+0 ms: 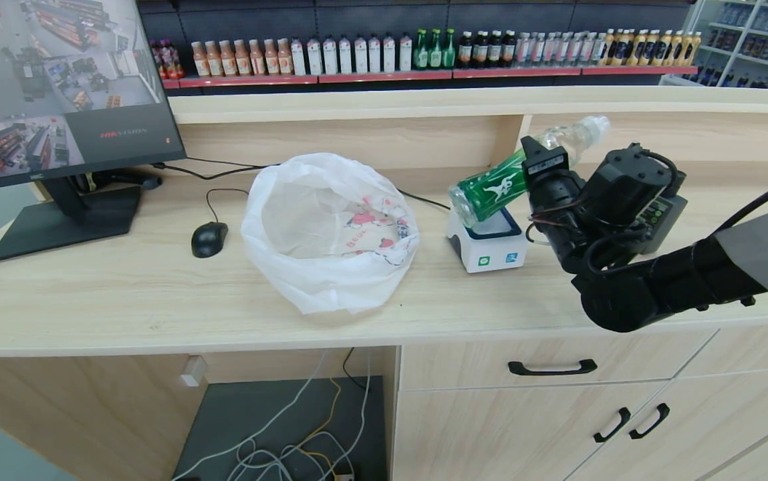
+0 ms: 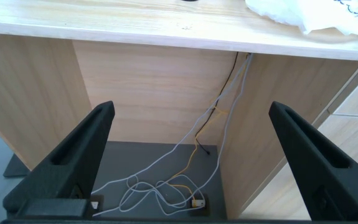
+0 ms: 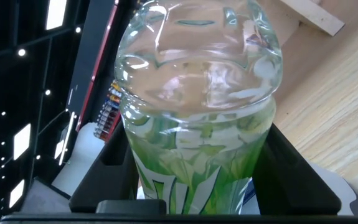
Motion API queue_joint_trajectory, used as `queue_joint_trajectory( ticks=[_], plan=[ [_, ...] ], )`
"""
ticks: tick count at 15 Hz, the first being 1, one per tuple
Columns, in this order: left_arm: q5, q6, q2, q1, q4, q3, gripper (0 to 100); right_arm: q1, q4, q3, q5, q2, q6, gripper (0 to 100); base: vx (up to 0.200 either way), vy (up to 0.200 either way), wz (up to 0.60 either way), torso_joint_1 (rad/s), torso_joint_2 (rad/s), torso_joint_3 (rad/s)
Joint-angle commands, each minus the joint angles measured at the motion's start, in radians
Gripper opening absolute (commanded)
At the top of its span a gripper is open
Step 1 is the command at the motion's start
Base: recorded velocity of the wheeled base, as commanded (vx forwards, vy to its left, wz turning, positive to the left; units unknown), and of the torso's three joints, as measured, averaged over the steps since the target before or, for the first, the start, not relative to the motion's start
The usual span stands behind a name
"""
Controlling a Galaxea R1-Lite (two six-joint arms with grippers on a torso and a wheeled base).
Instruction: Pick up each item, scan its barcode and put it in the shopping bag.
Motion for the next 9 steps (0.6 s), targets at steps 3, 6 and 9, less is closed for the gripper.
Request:
queue_joint_trajectory(
  ticks=[3,6,9],
  plan=[
    [0.0,-0.001,0.0,0.0,0.0,0.0,100,0.005,-0.021,-0.001,-0.003,-0.063,-0.073,0,0.0,0.0,0.0,0.0,0.0,0.0],
    [0.0,-0.001,0.0,0.0,0.0,0.0,100,0.013,-0.035,0.01,-0.004,-0.112,-0.165,0,0.0,0.0,0.0,0.0,0.0,0.0],
    [0.0,0.0,0.0,0.0,0.0,0.0,100,0.018,-0.062,0.059,-0.044,-0.148,-0.311,0,0.0,0.0,0.0,0.0,0.0,0.0]
  ],
)
